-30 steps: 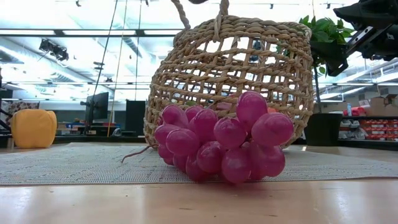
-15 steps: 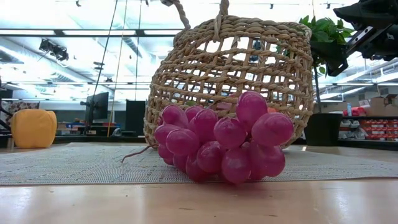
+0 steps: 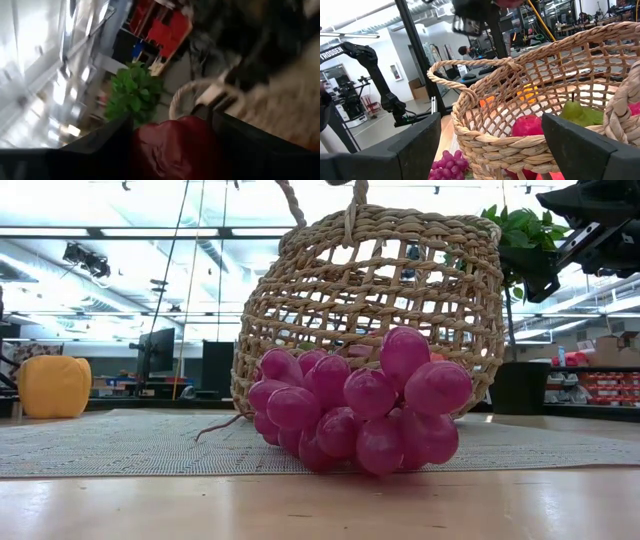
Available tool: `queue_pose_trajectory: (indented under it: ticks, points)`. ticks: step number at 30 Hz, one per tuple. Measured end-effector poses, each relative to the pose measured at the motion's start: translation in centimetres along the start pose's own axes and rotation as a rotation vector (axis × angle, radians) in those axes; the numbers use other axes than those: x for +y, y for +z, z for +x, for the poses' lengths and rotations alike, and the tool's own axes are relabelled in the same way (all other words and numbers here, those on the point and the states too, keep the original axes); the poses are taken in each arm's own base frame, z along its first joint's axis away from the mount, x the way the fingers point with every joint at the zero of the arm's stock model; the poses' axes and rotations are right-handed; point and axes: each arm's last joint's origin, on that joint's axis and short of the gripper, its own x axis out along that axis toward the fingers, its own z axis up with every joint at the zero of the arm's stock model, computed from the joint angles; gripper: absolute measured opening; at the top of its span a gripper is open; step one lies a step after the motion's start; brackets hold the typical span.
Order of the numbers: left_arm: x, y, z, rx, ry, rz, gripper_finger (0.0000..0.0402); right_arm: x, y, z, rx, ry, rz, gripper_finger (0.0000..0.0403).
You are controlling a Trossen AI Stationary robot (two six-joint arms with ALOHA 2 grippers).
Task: Build produce basket
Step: Put the dark red apple into the brown basket
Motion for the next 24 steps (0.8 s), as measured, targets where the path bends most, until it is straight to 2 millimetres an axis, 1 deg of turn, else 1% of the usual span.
queue_pose_trajectory:
  ticks: [3,8,10,12,14,16,20,24]
  points:
    - [0.6,-1.1,0.7,0.009,0.006,-0.314,0.027,0.0,0.0,0.0,0.0,0.0,0.0,0.0348]
    - [1.5,-3.5,1.9,0.081,0.042,-0.966,0.0268,0.0,0.0,0.0,0.0,0.0,0.0,0.0348]
    - [1.7,-4.3,2.3,0.078,-0.003,-1.138,0.027,0.0,0.0,0.0,0.0,0.0,0.0,0.0348]
    - [1.8,-4.8,2.6,0.076,-0.07,-1.268,0.0272,0.0,0.0,0.0,0.0,0.0,0.0,0.0348]
    - [1.9,-5.1,2.7,0.069,-0.115,-1.365,0.0271,0.0,0.0,0.0,0.0,0.0,0.0,0.0348]
    - [1.8,-5.1,2.8,0.058,-0.143,-1.399,0.0267,0.0,0.0,0.0,0.0,0.0,0.0,0.0348]
    - [0.9,-3.8,2.8,0.017,-0.188,-1.397,0.0263,0.0,0.0,0.0,0.0,0.0,0.0,0.0348]
    - [0.2,-2.1,3.5,-0.007,-0.224,-1.37,0.0269,0.0,0.0,0.0,0.001,0.0,0.0,0.0348]
